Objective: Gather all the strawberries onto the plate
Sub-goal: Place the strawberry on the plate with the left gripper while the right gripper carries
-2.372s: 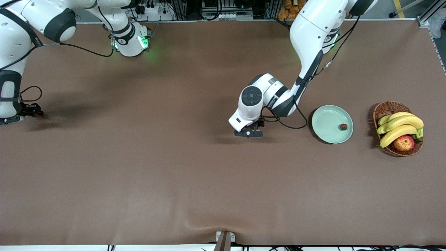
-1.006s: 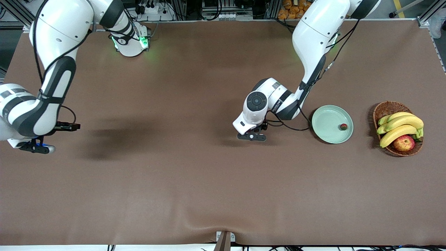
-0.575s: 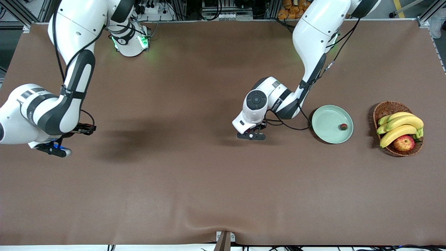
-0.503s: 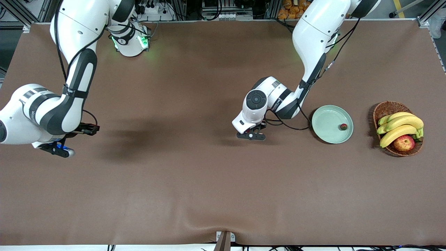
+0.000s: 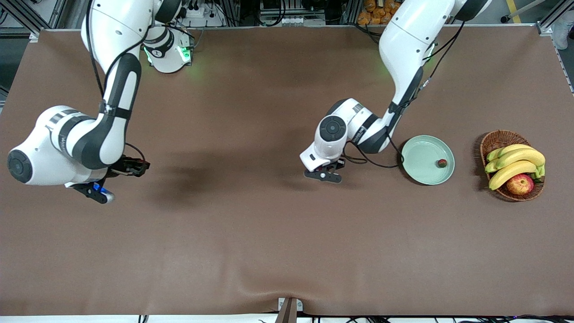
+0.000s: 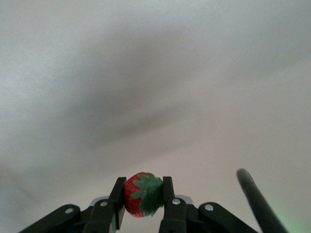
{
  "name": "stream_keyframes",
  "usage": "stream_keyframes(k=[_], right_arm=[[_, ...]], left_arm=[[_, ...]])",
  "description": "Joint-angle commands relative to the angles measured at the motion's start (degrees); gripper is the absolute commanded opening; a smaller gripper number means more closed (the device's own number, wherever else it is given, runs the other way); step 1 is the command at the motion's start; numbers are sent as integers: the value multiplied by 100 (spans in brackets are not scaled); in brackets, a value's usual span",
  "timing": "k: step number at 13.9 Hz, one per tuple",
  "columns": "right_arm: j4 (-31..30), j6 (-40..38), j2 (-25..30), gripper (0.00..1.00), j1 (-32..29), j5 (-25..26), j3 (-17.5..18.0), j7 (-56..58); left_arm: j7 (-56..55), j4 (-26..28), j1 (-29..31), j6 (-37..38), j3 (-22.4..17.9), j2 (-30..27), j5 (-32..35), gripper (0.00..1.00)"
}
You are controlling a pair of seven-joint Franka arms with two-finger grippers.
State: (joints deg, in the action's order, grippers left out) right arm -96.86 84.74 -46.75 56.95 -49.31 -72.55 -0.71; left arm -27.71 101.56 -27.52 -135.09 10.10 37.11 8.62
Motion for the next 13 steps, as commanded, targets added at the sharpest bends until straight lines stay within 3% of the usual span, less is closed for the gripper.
stream_keyframes(k=[1,4,9,13], right_arm=[[-61,-37,105,0,316,-263,-163,-481],[-61,-11,96,0,552,-439,-172,-876],[193,489,35,0,1203,-984,-50,-2640],[817,1551,26,0,1178,-1090,994,-4372]], left_arm=[[1157,171,798,447,45,-493,96,4],[2162,214,1686,930,71,-678,70,8],[3262,811,2663,1529,281,-1258,35,11],[3805,1216,3506,1565,624,-1382,17,14]])
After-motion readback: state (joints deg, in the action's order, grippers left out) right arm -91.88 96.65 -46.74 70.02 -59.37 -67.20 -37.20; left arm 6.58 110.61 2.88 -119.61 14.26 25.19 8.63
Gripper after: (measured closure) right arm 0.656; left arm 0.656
